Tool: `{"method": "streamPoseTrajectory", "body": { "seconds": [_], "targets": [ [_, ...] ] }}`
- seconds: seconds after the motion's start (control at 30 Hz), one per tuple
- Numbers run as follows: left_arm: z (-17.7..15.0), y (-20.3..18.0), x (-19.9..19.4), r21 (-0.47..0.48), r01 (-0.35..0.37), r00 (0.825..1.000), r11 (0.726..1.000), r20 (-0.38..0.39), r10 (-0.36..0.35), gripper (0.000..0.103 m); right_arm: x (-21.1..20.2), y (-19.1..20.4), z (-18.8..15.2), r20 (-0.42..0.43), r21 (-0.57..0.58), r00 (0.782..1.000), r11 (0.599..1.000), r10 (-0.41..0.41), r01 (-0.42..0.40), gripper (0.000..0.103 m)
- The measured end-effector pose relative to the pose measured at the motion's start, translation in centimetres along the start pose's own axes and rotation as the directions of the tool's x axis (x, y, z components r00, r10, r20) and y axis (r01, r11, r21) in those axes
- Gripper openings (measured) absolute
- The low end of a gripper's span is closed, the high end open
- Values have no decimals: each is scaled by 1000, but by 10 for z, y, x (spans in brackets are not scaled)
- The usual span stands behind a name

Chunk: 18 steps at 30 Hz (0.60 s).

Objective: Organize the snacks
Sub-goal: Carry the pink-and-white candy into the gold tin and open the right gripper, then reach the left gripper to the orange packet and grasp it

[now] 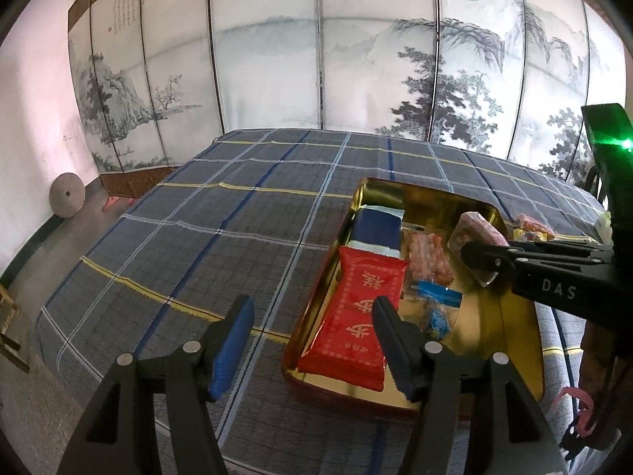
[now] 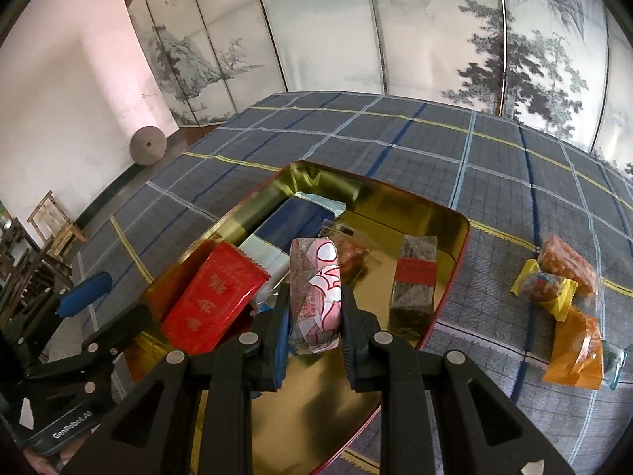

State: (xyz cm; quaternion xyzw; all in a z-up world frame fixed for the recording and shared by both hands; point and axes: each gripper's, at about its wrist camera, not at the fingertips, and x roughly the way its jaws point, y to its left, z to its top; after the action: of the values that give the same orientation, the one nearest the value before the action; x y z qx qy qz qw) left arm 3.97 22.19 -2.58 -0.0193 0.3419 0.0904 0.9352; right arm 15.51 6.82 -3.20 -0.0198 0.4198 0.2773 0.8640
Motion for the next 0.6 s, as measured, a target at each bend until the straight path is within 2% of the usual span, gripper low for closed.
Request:
{"method": "streamPoseTrajectory", "body": {
  "seconds": [0.6],
  "targets": [
    [-2,6,7,-5,-3,1000,1000,-13,3,64,9,-1,0,-2,3,1000,1000,-8,8,20]
  ]
}}
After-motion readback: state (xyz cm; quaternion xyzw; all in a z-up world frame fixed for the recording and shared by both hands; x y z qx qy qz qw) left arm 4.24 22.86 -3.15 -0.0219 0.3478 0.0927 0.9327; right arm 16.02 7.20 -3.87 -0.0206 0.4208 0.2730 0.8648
